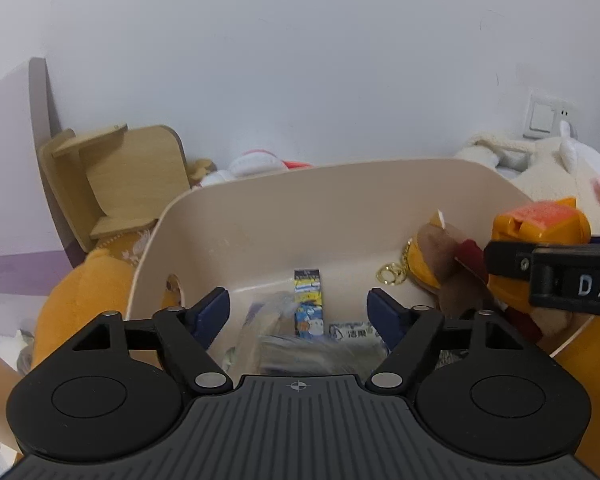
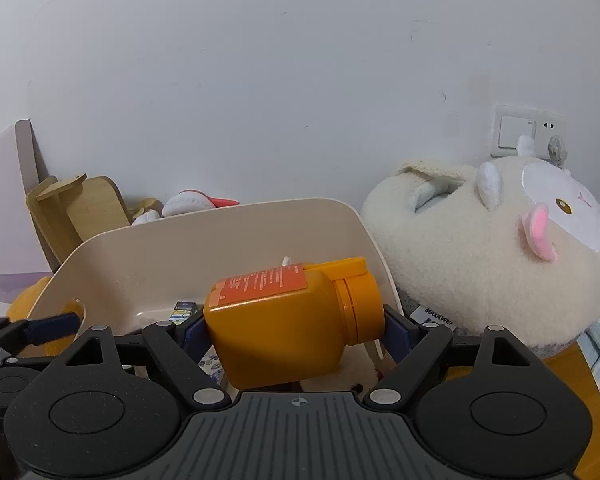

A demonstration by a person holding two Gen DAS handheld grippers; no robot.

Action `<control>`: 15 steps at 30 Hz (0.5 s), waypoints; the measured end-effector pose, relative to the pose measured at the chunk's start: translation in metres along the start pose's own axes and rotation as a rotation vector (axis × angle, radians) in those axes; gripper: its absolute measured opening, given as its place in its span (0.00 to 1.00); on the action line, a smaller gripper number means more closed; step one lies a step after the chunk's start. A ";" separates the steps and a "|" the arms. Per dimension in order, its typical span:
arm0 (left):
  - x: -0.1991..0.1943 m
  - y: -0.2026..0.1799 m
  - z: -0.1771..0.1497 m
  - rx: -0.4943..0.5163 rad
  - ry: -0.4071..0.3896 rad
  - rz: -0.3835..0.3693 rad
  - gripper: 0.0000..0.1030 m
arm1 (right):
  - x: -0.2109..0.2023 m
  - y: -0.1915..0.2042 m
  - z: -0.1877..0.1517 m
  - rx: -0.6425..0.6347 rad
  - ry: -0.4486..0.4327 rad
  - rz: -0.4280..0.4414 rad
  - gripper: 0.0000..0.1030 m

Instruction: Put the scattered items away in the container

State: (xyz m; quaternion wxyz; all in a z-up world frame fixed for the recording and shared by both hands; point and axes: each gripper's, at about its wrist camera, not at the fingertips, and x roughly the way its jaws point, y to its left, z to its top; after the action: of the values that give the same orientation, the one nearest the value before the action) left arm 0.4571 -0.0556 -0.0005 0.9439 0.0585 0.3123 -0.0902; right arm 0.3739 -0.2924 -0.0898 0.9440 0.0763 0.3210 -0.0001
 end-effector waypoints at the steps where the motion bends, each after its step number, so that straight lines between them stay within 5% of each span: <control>1: -0.001 0.001 0.001 -0.005 0.001 -0.004 0.76 | 0.000 0.000 0.000 0.000 0.002 0.002 0.82; 15: -0.020 0.009 0.003 -0.039 -0.029 0.007 0.80 | -0.036 0.001 0.007 0.013 -0.093 0.024 0.94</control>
State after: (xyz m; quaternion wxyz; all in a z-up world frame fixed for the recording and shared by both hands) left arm 0.4447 -0.0447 0.0145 0.9497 0.0397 0.2999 -0.0815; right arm 0.3500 -0.2940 -0.0626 0.9574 0.0860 0.2757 0.0054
